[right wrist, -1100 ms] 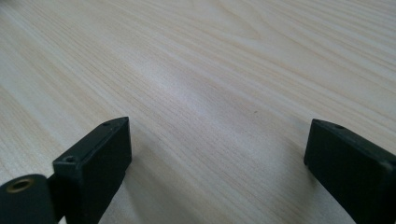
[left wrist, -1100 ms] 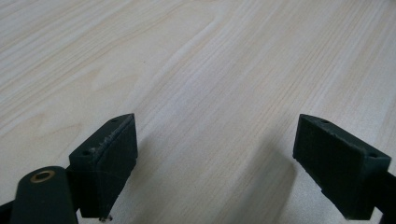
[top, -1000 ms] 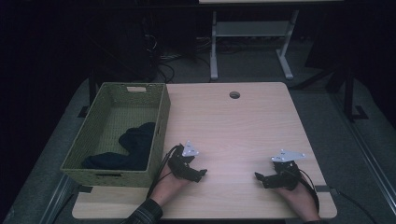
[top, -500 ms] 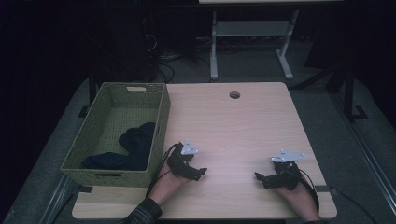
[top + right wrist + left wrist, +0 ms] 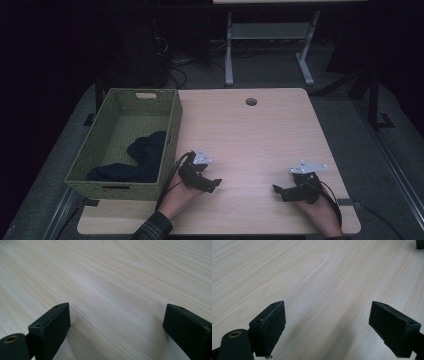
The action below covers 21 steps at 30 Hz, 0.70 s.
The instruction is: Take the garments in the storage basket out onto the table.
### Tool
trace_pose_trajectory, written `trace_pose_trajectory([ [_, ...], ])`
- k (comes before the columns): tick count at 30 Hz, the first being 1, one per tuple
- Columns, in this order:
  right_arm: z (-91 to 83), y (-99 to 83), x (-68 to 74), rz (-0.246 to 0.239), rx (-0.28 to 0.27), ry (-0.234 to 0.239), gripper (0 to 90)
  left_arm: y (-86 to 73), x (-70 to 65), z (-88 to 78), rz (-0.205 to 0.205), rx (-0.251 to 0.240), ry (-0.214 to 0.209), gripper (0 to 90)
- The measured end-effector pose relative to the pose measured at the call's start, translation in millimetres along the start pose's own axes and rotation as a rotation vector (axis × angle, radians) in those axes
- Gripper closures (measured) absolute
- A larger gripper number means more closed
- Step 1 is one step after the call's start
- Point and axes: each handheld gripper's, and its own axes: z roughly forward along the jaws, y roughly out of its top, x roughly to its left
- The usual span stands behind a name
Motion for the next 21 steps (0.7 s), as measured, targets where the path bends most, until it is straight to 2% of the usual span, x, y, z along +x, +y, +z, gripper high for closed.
trace_pose_trajectory([
  [10,0.0,0.0,0.0,0.0,0.0,0.0,7.1,4.3,-0.1,-6.8,-0.003,-0.02,-0.004,13.6],
  [21,0.0,0.0,0.0,0.0,0.0,0.0,7.1,7.1,-1.1,-11.0,0.002,-0.019,-0.007,13.6],
])
